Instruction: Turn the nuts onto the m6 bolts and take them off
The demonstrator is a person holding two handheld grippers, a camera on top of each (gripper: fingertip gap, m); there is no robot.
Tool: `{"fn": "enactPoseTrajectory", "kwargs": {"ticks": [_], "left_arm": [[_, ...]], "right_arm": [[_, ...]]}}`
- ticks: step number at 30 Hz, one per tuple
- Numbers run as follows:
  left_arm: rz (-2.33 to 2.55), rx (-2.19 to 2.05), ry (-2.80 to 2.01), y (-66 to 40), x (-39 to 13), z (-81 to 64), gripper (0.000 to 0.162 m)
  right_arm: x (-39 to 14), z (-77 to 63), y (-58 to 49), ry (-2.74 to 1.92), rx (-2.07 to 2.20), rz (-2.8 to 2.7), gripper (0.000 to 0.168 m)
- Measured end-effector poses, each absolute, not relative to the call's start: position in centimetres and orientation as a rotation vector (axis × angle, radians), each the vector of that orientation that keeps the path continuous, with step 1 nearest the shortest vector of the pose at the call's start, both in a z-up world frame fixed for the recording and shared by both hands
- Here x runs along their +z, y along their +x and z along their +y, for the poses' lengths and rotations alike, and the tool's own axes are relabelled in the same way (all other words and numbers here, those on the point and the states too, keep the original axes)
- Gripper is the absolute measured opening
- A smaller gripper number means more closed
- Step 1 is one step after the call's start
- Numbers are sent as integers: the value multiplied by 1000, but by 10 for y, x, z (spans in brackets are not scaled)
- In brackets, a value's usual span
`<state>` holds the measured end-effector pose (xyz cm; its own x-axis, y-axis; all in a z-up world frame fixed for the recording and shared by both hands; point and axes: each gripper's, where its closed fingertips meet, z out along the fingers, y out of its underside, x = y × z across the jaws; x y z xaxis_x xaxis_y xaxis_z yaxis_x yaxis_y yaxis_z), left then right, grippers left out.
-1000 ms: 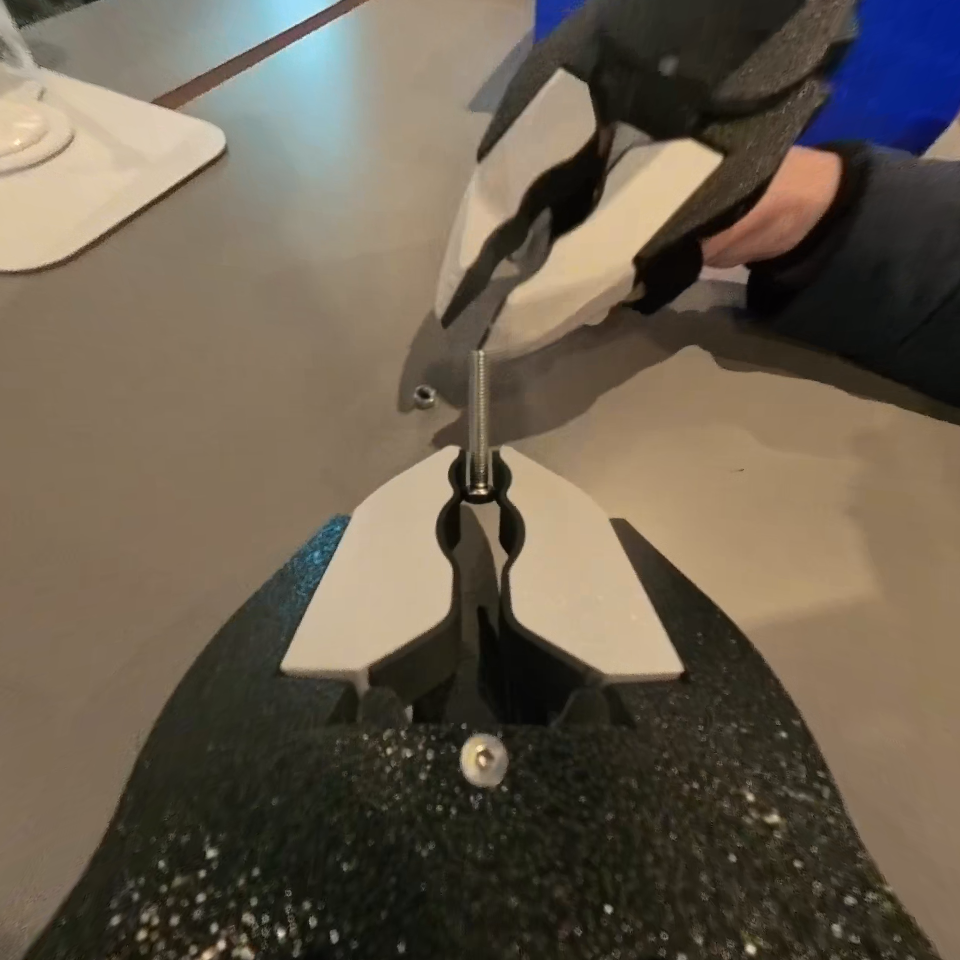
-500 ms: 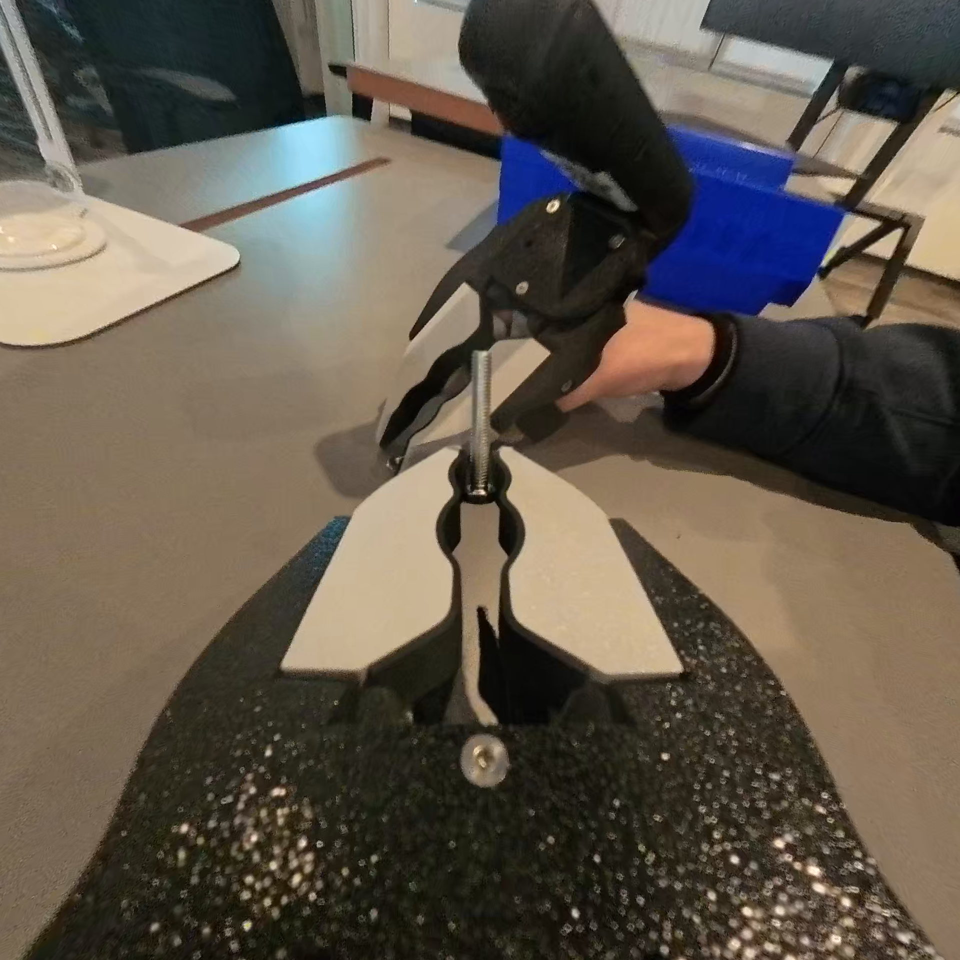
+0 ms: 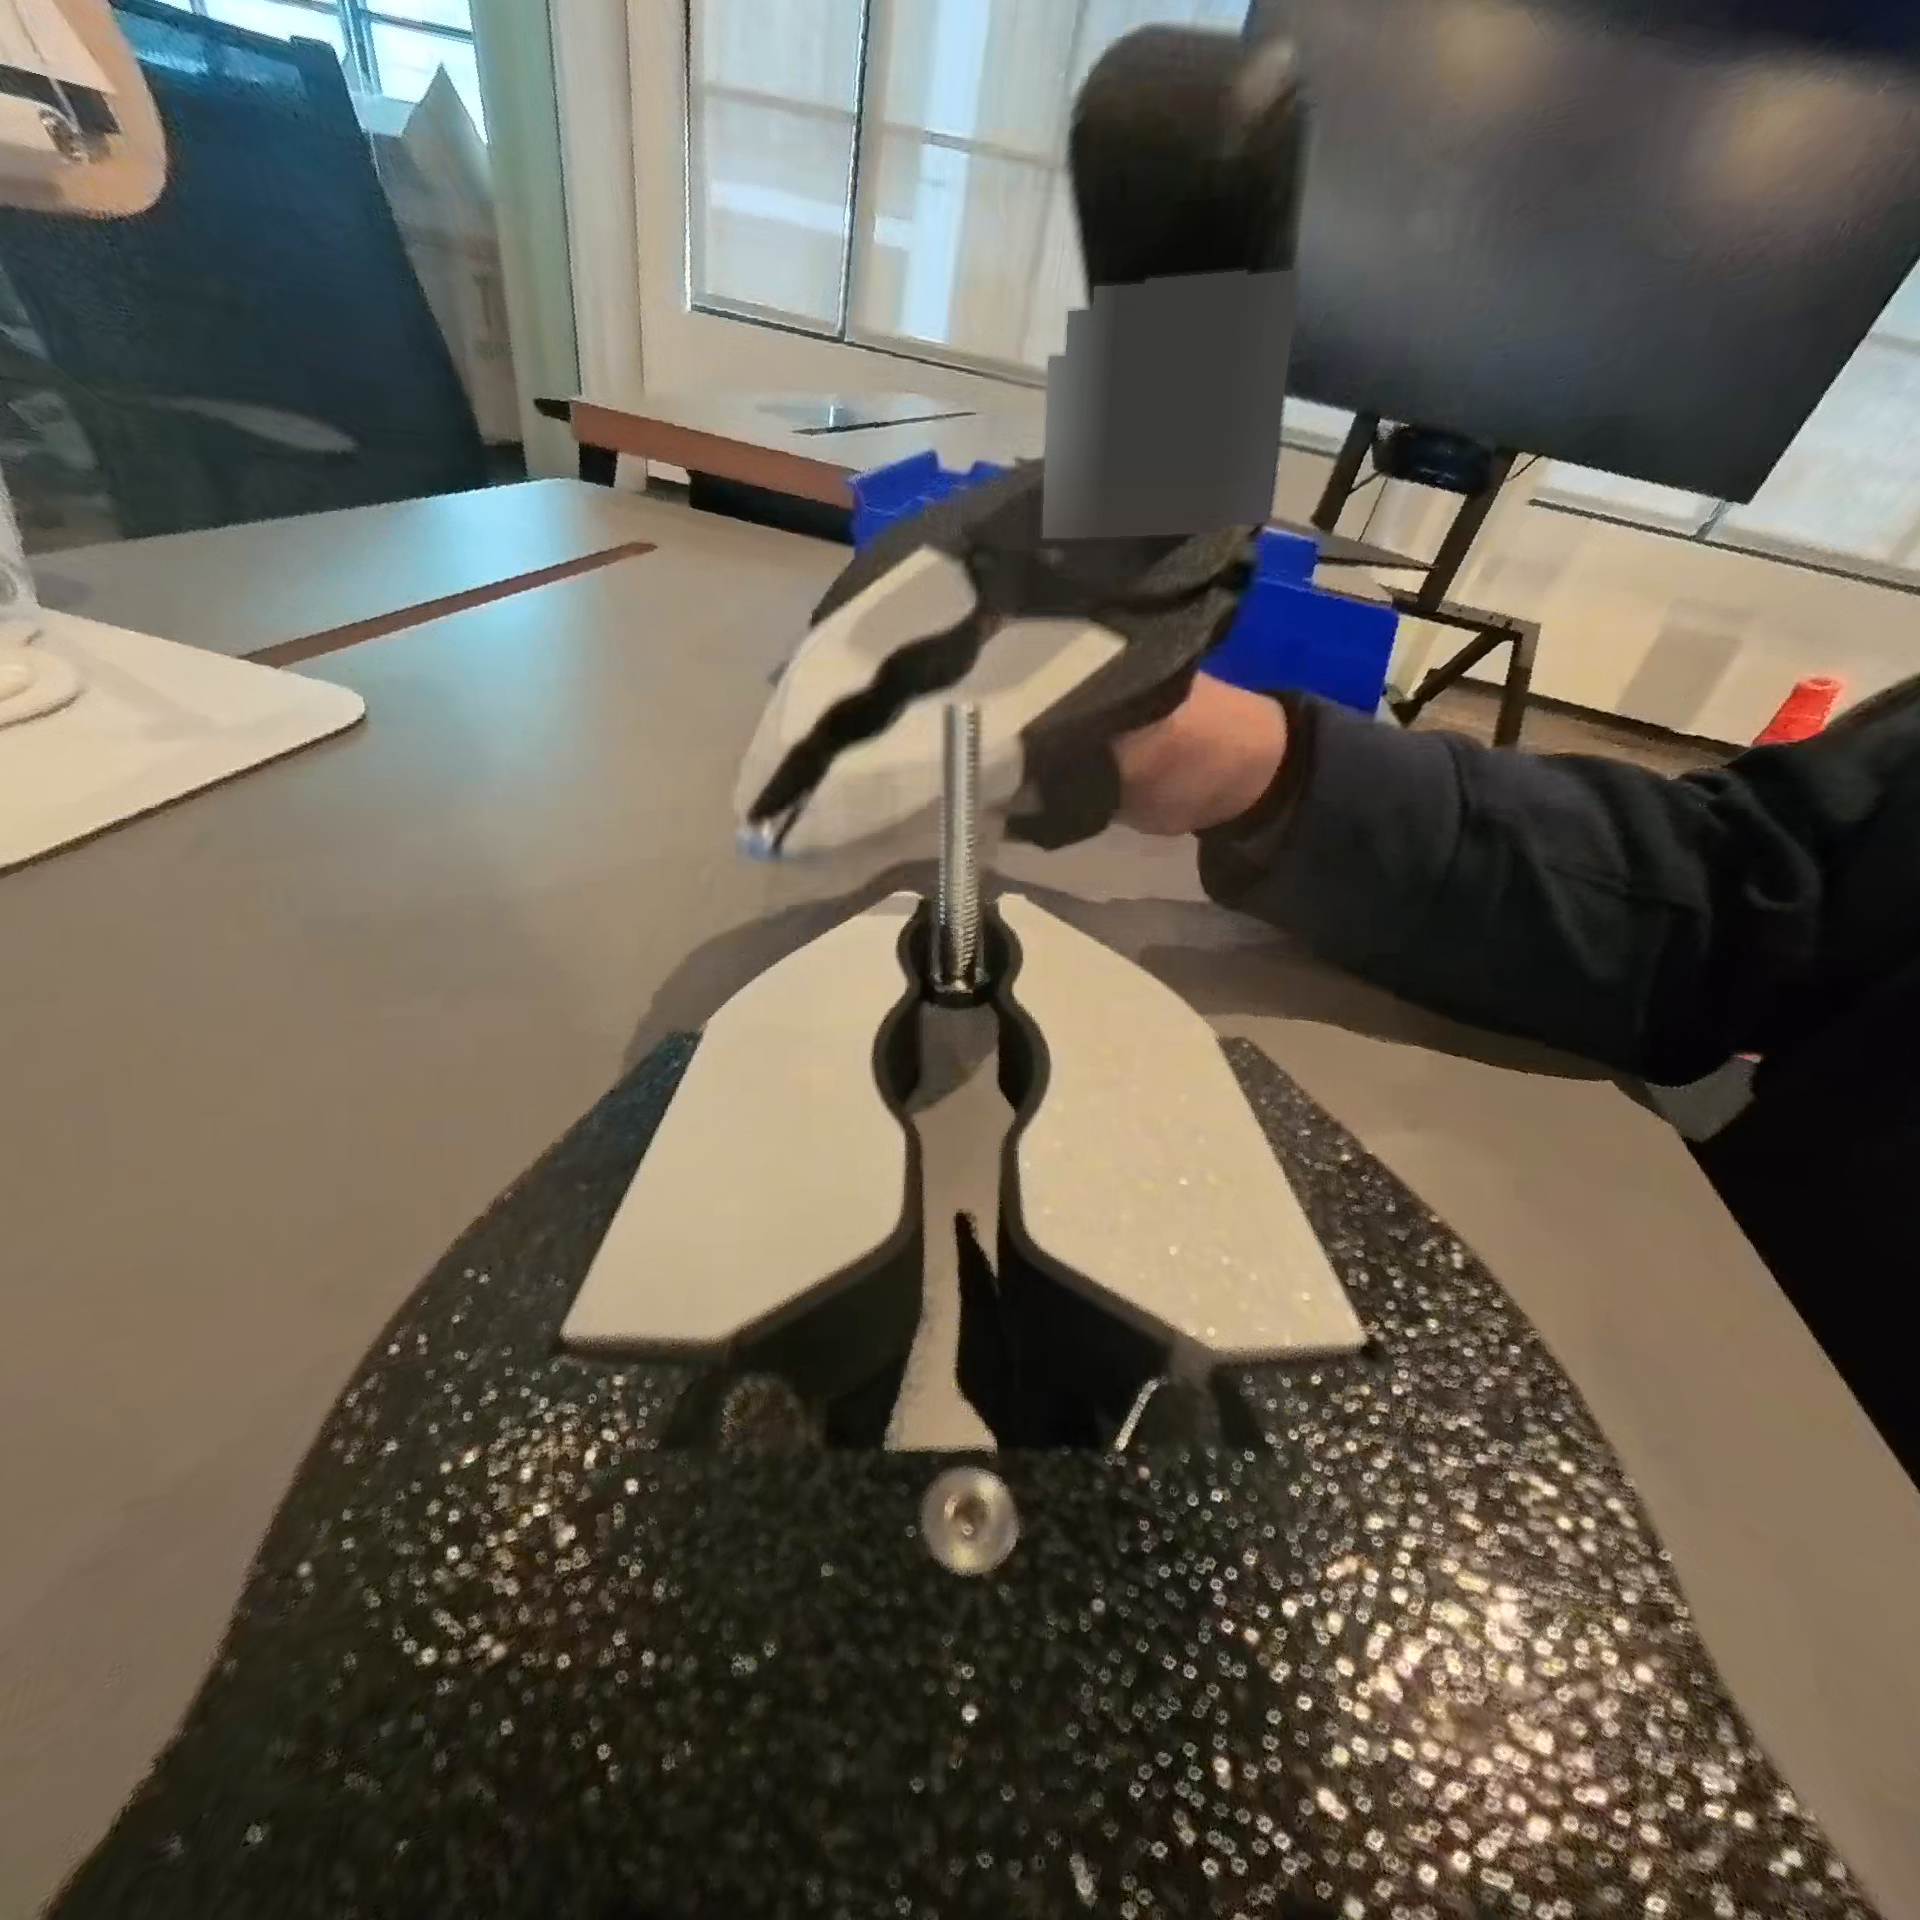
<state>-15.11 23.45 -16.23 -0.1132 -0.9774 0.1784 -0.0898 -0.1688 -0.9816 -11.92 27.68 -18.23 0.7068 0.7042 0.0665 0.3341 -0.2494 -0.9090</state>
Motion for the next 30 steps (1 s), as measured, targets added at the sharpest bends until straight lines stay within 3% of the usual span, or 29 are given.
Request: {"fn": "enactPoseTrajectory", "kwargs": {"ticks": [6,30], "left_arm": [[1360,-1371,-1325,-148,-168,225,9],[1439,-1341,-1327,-144,-175,217,9]], "right_arm": [[-125,243,-142,-1578,728,-861,10],[-131,225,-160,-1613,821,-989,10]]}}
